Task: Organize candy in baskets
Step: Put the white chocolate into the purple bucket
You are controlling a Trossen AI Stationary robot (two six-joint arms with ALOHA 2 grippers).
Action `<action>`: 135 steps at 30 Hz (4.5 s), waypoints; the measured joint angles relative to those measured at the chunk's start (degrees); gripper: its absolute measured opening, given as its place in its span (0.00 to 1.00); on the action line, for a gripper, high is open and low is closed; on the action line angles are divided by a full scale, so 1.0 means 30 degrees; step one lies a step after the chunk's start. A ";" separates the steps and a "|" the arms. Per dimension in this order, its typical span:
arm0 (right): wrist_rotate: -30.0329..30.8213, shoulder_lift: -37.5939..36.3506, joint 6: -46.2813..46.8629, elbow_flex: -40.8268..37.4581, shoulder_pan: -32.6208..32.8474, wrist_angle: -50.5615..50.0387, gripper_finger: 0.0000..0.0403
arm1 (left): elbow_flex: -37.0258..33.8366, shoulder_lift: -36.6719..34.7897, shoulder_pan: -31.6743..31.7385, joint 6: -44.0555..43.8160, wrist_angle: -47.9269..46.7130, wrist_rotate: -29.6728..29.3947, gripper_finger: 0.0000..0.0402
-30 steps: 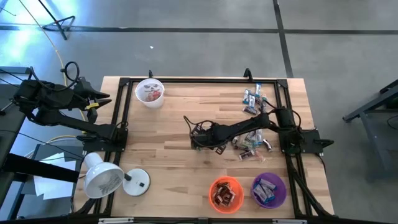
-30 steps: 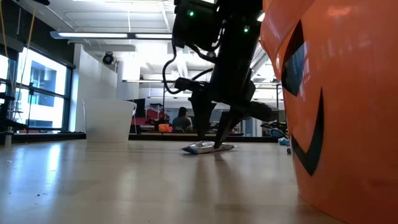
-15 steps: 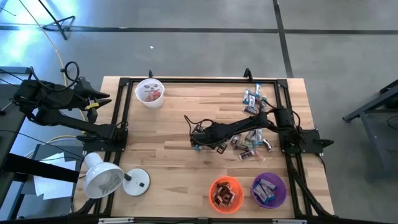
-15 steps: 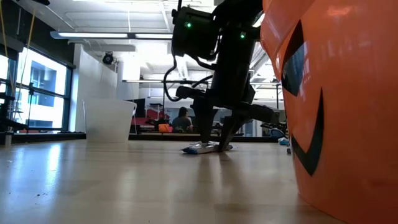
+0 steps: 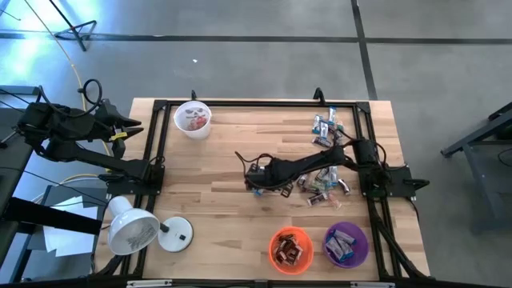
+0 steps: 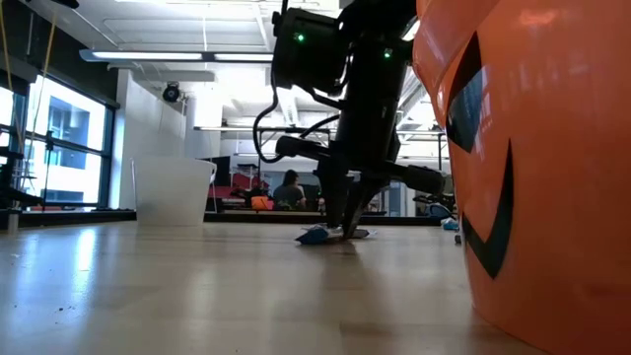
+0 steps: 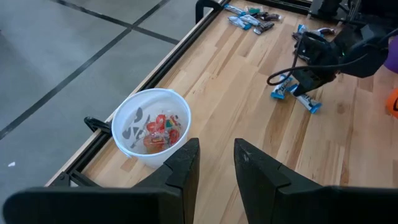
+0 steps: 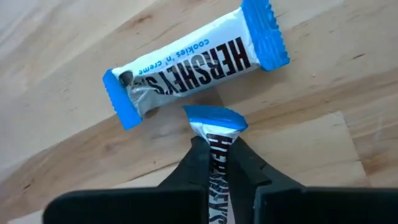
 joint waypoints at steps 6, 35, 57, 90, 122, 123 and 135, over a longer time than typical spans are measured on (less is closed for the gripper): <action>-0.0054 -0.0799 -0.0543 -0.0091 0.0461 -0.0015 0.01 | 0.0000 0.0000 -0.0004 -0.0029 0.0000 0.0000 0.22; 0.1242 -0.9907 0.0245 -0.0058 0.6580 -0.4670 0.01 | 0.0000 0.0000 0.0002 -0.4059 0.0000 -0.1297 0.22; -0.7749 -1.1627 0.4249 -0.0043 1.3493 -1.2549 0.01 | 0.0000 0.0000 -0.0001 -0.9058 0.0000 -0.3007 0.22; 0.1943 -0.9077 -0.7340 -0.0043 0.4464 -0.7709 0.35 | 0.0000 0.0000 -0.0003 -0.6864 0.0000 -0.0979 0.22; -0.1910 -0.4349 -3.7588 -0.0051 -0.2486 -0.1911 0.35 | 0.0000 0.0000 -0.0003 -0.3816 0.0001 0.1100 0.22; -0.1949 -0.4349 -3.8292 -0.0051 -0.2551 -0.1917 0.35 | -0.0005 0.0000 -0.0002 -0.4056 0.0005 0.0943 0.22; -0.3535 -0.2230 -4.0820 -0.0043 -0.3893 -0.1673 0.35 | 0.0000 0.0000 0.0002 -0.6174 0.0001 -0.1992 0.22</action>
